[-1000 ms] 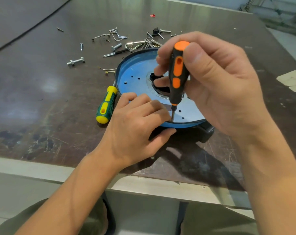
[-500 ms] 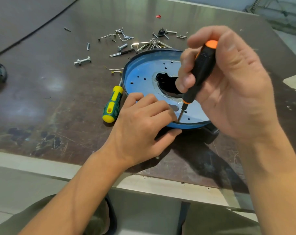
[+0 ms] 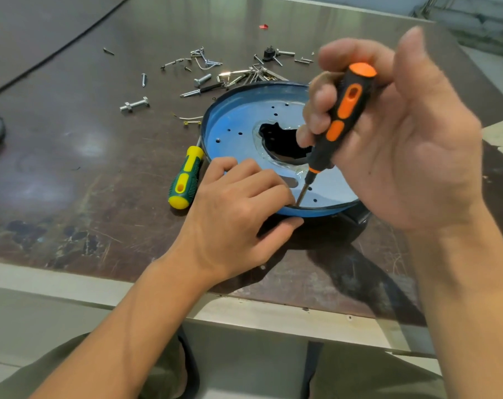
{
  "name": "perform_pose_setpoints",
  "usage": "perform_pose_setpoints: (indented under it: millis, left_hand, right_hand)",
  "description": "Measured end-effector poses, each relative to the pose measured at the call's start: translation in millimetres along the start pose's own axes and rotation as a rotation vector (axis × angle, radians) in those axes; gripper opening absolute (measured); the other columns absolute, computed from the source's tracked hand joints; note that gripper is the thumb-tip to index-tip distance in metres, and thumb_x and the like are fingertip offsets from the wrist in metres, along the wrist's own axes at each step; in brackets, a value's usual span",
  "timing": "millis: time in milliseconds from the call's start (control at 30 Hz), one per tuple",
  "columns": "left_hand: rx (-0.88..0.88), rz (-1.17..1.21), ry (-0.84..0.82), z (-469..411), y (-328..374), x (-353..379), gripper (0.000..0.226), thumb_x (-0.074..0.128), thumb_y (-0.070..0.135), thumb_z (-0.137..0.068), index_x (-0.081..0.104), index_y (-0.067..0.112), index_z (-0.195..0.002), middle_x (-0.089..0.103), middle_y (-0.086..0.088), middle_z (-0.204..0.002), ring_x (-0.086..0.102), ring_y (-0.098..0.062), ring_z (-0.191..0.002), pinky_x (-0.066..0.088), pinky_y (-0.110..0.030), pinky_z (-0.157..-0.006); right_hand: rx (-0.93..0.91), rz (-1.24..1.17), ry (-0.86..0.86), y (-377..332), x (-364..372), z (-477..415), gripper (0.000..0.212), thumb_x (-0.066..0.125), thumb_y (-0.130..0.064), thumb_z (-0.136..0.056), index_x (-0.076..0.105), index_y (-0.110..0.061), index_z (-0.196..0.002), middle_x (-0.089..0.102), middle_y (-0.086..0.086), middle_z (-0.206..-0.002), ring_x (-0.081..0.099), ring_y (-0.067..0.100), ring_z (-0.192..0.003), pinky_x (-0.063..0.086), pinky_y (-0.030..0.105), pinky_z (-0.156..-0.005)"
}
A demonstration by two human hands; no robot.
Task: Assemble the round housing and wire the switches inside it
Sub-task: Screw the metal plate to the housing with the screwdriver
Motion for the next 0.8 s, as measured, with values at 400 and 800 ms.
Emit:
perform_pose_setpoints:
  millis: [400, 800]
  left_hand:
    - [-0.003, -0.001, -0.005, 0.1, -0.3, 0.6, 0.025, 0.066, 0.039, -0.089, 0.071, 0.015, -0.086, 0.07, 0.004, -0.093, 0.062, -0.022, -0.085, 0.041, -0.045, -0.079]
    - [-0.003, -0.01, -0.007, 0.1, -0.2, 0.7, 0.027, 0.066, 0.04, -0.089, 0.071, 0.014, -0.086, 0.07, 0.003, -0.093, 0.061, -0.022, -0.085, 0.041, -0.043, -0.079]
  right_hand:
    - [-0.125, -0.003, 0.052, -3.1, -0.7, 0.0, 0.014, 0.061, -0.016, -0.091, 0.051, -0.009, -0.096, 0.059, 0.005, -0.073, 0.056, 0.021, -0.066, 0.048, 0.04, -0.073]
    - [-0.17, 0.038, 0.07, -3.6, -1.9, 2.1, 0.007, 0.048, -0.001, -0.098, 0.054, -0.003, -0.1, 0.066, 0.007, -0.081, 0.06, 0.026, -0.076, 0.051, 0.04, -0.077]
Point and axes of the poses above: each hand's wrist, its own z-axis away from the middle knuckle, its own x-axis out of the palm, y = z × x, the point moved 8 cm from there along -z, towards the middle knuckle
